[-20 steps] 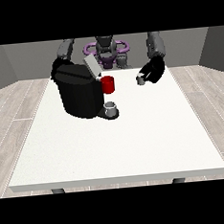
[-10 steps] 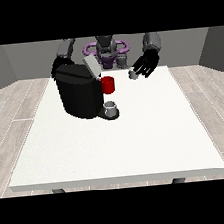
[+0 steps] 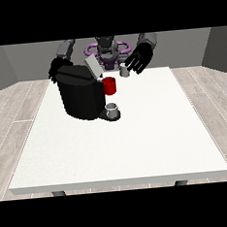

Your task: Insert the coffee pod into the coffee machine and close the lid

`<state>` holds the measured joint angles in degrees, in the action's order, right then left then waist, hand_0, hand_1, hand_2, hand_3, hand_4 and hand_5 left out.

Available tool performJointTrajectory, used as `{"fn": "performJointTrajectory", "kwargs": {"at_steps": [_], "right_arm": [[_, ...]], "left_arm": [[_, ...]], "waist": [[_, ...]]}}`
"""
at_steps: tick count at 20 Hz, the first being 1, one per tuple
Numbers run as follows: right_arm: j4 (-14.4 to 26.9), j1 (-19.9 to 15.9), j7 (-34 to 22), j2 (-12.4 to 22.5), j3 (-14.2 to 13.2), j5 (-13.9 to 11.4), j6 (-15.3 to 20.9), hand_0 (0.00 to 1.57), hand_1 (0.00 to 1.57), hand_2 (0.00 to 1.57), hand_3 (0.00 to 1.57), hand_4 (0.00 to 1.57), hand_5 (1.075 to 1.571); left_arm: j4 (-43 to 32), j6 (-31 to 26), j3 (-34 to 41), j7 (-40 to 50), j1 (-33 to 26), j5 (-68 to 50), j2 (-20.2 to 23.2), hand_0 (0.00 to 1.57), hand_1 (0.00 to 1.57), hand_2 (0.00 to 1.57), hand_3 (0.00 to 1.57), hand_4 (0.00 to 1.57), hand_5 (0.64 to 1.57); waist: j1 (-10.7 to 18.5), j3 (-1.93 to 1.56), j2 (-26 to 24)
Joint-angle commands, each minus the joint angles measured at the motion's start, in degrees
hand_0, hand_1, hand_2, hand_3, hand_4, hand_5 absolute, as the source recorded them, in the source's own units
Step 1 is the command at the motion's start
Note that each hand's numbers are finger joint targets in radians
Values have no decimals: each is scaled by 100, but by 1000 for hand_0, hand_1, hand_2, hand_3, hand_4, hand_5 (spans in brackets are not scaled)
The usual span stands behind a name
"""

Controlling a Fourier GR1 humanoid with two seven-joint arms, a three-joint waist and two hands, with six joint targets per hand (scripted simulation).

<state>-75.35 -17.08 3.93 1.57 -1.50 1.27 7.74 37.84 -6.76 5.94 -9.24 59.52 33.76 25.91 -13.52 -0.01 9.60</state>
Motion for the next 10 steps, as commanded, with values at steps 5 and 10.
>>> {"fn": "performJointTrajectory", "kwargs": {"at_steps": [5,10], "right_arm": [[-191,-40,53,180,-88,92,-179,0,0,0,0,549,1571],[-232,-248,-53,267,-142,95,-192,0,0,0,0,459,1571]], "left_arm": [[-130,-197,170,194,513,-17,210,1284,1284,1340,1276,519,1571],[-153,-245,185,360,867,62,297,1262,1262,1297,1237,494,1571]], "waist": [[-382,-1,254],[-457,-2,384]]}}
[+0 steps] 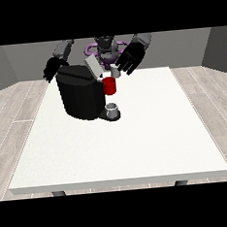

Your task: Insert the coffee pod into the coffee machine and close the lid

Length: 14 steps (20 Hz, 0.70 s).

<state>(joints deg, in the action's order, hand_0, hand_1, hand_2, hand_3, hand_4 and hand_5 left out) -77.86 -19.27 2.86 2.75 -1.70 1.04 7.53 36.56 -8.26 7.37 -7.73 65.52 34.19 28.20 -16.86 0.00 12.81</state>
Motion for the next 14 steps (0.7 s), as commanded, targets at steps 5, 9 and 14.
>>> {"fn": "performJointTrajectory", "kwargs": {"at_steps": [5,9,14], "right_arm": [[-122,-159,-464,39,-68,1,141,0,0,0,0,481,1571],[-126,372,-35,-116,-40,118,48,0,0,0,0,537,1571],[-254,74,-127,-72,26,68,22,0,0,0,0,512,1571]], "left_arm": [[-101,-48,-113,58,15,120,-225,1314,1314,1328,1230,493,1571],[-75,154,-143,17,-201,187,-372,1326,1326,1335,1233,503,1571],[-196,-4,-33,150,238,175,-223,1251,1251,1294,1208,506,1571]], "waist": [[34,0,-49],[-31,0,-140],[-180,-1,160]]}}
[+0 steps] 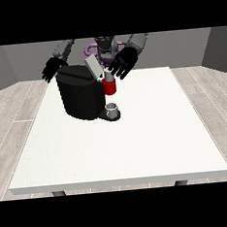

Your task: Insert the coffee pod into the coffee machine and close the lid

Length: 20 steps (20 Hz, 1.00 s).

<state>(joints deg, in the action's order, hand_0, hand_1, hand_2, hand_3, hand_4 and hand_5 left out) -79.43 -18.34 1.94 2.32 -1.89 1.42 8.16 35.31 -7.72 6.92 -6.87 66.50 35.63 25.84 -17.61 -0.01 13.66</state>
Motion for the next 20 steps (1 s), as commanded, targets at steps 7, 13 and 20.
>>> {"fn": "performJointTrajectory", "kwargs": {"at_steps": [7,13,20], "right_arm": [[60,3,230,114,-293,154,-10,0,0,0,0,513,1571],[-214,99,45,30,-133,136,3,0,0,0,0,457,1571],[230,29,148,202,-428,276,-77,0,0,0,0,446,1571]], "left_arm": [[45,-158,-39,-254,24,83,101,1198,1198,1271,1200,505,1571],[-158,-40,73,-226,22,131,208,1184,1184,1248,1186,488,1571],[-30,-10,-133,109,-74,184,-492,1221,1221,1265,1171,485,1571]], "waist": [[196,-1,98],[-30,1,180],[184,-1,-42]]}}
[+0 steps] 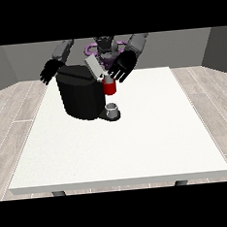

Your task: Insert the coffee pod into the coffee machine and close the lid

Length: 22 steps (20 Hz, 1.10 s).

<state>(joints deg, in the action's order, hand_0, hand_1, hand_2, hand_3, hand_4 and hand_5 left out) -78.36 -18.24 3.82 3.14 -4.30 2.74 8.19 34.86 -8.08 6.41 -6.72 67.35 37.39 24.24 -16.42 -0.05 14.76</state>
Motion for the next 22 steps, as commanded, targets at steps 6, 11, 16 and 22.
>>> {"fn": "performJointTrajectory", "kwargs": {"at_steps": [6,11,16,22], "right_arm": [[87,118,167,21,3,30,-104,0,0,0,0,366,1571],[-18,72,189,-35,20,0,0,0,0,0,0,408,1571],[-62,159,192,-100,28,20,47,0,0,0,0,477,1571],[-195,78,4,-169,207,-194,246,0,0,0,0,465,1571]], "left_arm": [[-64,-211,34,86,111,39,90,1161,1161,1195,1058,457,1571],[-21,89,-76,-225,-147,216,69,1105,1105,1151,980,413,1571],[-66,-37,-59,-290,-161,242,182,1058,1058,1125,961,367,1571],[-157,-117,-54,-397,-49,300,265,912,912,1022,865,363,1571]], "waist": [[-54,2,52],[41,4,100],[65,4,-3],[-35,5,80]]}}
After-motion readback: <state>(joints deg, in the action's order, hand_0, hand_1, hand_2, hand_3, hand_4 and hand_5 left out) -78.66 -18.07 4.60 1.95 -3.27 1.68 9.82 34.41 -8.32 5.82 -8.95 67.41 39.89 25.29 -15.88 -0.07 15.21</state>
